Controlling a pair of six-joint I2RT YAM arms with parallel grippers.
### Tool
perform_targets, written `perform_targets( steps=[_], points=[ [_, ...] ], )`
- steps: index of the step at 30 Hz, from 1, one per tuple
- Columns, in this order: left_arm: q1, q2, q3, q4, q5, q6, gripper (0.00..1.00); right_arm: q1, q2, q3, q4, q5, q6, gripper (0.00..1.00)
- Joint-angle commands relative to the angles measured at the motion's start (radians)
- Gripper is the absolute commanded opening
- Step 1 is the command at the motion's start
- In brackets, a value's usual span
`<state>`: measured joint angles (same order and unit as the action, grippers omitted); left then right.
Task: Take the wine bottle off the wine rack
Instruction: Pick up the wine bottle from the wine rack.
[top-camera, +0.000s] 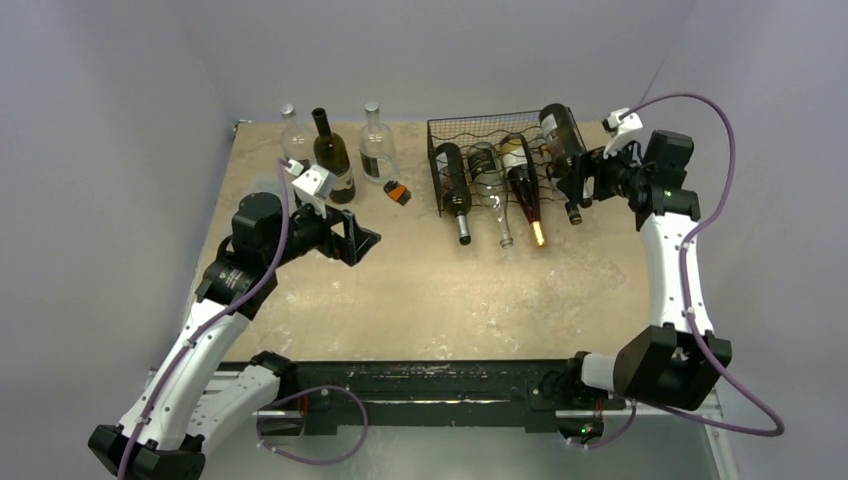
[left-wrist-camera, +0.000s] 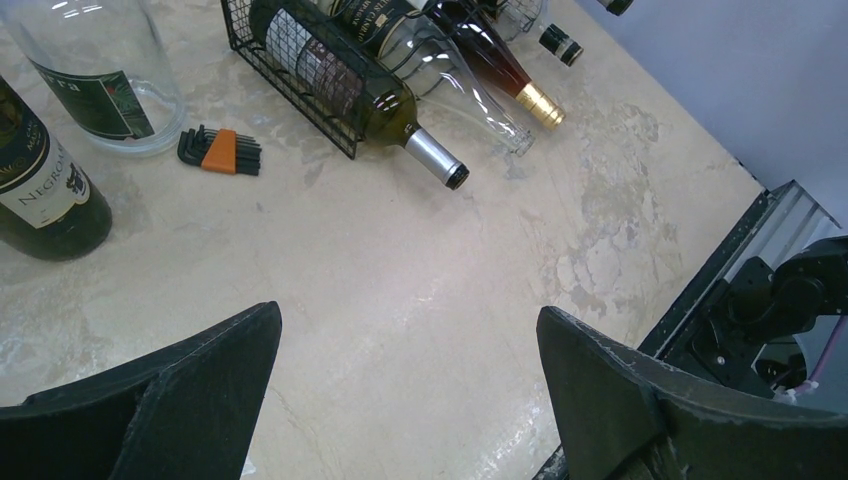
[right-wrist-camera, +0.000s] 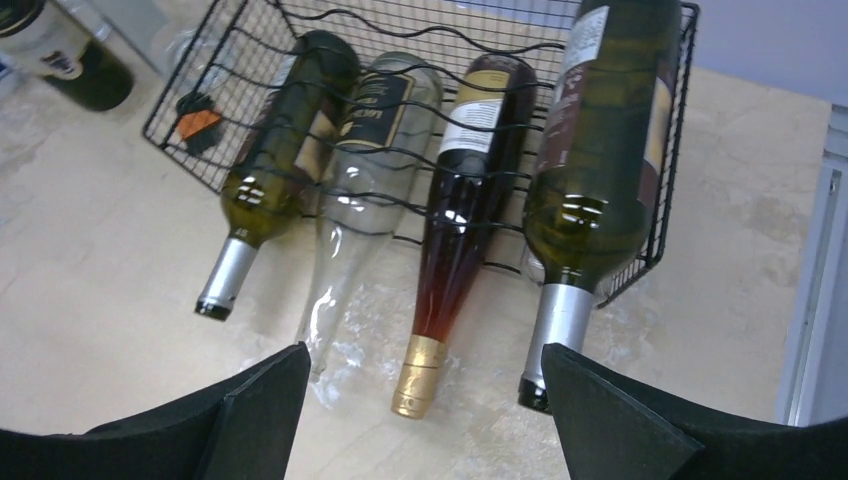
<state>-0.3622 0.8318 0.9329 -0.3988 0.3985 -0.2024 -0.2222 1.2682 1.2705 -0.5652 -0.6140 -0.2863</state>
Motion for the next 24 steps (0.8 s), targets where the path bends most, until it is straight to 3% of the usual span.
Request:
perform_targets(
  steps=[1,24],
  points=[
    [0.003,-0.013,0.004,0.011,0.013,0.027,1.00,-0.009,0.053,0.036,0.123,0.110,0.108,0.90],
    [0.003,-0.007,0.003,-0.001,-0.012,0.045,1.00,-0.009,0.286,0.031,0.263,0.243,0.109,0.79]
  ],
)
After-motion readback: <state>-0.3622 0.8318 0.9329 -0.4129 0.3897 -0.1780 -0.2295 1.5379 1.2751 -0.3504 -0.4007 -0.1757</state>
